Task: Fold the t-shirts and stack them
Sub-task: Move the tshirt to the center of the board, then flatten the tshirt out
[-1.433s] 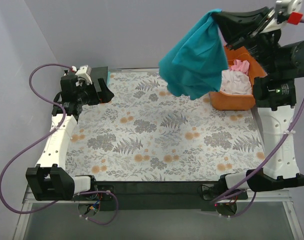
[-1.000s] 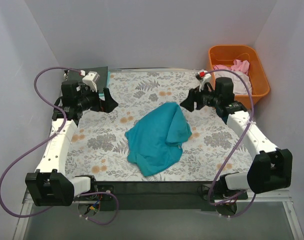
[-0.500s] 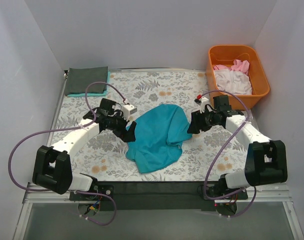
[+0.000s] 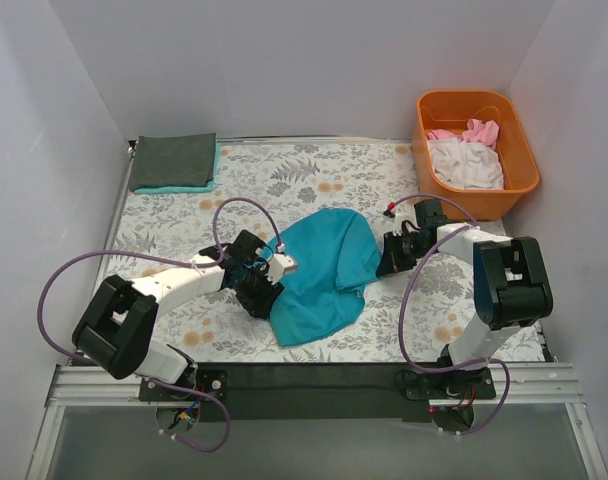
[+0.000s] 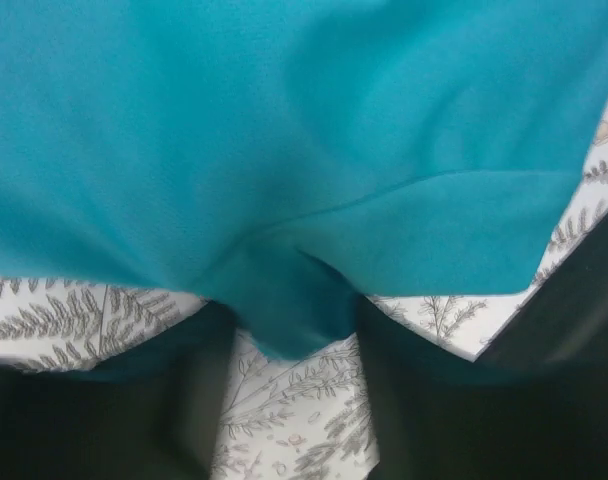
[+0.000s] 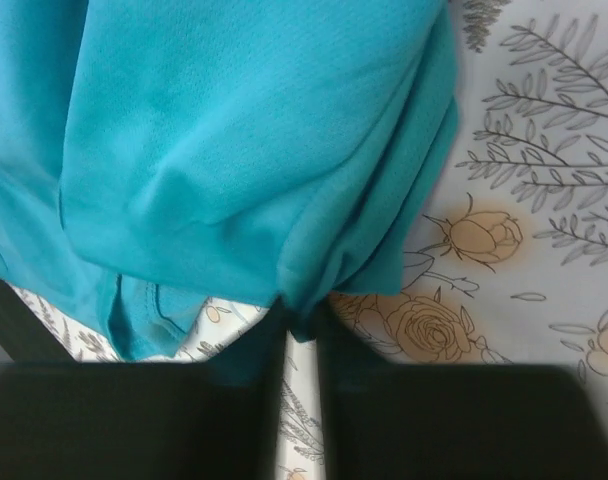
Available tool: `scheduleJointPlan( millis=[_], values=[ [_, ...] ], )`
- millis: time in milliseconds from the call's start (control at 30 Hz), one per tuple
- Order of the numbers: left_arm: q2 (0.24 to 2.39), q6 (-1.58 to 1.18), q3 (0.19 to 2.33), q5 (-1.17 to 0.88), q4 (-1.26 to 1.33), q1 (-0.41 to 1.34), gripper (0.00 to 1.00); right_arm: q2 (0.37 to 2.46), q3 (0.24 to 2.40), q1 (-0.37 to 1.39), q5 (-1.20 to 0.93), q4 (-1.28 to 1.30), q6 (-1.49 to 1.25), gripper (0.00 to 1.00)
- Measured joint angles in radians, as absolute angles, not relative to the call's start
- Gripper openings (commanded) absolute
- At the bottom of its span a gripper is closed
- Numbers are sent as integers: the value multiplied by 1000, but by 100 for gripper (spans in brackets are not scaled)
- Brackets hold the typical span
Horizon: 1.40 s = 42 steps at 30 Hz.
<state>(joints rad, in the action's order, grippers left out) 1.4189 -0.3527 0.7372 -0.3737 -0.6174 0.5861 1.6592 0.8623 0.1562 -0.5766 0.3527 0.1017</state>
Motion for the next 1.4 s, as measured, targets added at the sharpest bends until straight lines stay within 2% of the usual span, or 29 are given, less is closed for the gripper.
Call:
scheduleJointPlan(
  millis=[33, 67, 200, 367, 500, 600, 633, 667, 700, 767, 833, 1033, 1200, 1333, 1400],
  values=[
    [1431, -360, 739, -364, -603, 588, 20, 1669, 863, 152, -588, 350, 100, 1],
    [1447, -369, 743, -353, -594, 590, 0, 1675, 866, 147, -601, 352, 91, 1],
    [1456, -374, 763, -337, -609, 553, 0, 1665, 896, 91, -657, 372, 96, 1],
    [1427, -313, 835, -347, -658, 319, 0, 1542, 935, -49, -694, 400, 135, 1],
    [1429, -228, 884, -328, -676, 183, 0, 1470, 946, -62, -707, 428, 192, 1],
    [1484, -179, 933, -306, -697, 125, 25, 1481, 926, -46, -714, 449, 221, 1],
    [1507, -167, 950, -302, -701, 116, 45, 1490, 912, -41, -714, 456, 229, 1],
    [1536, -156, 973, -300, -709, 105, 57, 1501, 898, -37, -714, 466, 236, 1],
    [1558, -150, 998, -304, -725, 96, 65, 1511, 888, -36, -713, 477, 242, 1],
    [1566, -138, 1033, -339, -762, 83, 69, 1527, 877, -35, -704, 498, 250, 1],
    [1534, -120, 1052, -386, -795, 78, 69, 1526, 874, -35, -693, 507, 262, 1],
    [1315, -57, 1008, -464, -840, 181, 52, 1515, 874, -35, -676, 507, 282, 1],
    [1238, -33, 795, -440, -823, 398, 52, 1515, 874, -35, -677, 508, 288, 1],
    [1263, -33, 692, -379, -789, 458, 57, 1515, 875, -35, -681, 508, 288, 1],
    [1277, -34, 677, -353, -743, 472, 52, 1515, 877, -35, -685, 509, 287, 1]
  ],
)
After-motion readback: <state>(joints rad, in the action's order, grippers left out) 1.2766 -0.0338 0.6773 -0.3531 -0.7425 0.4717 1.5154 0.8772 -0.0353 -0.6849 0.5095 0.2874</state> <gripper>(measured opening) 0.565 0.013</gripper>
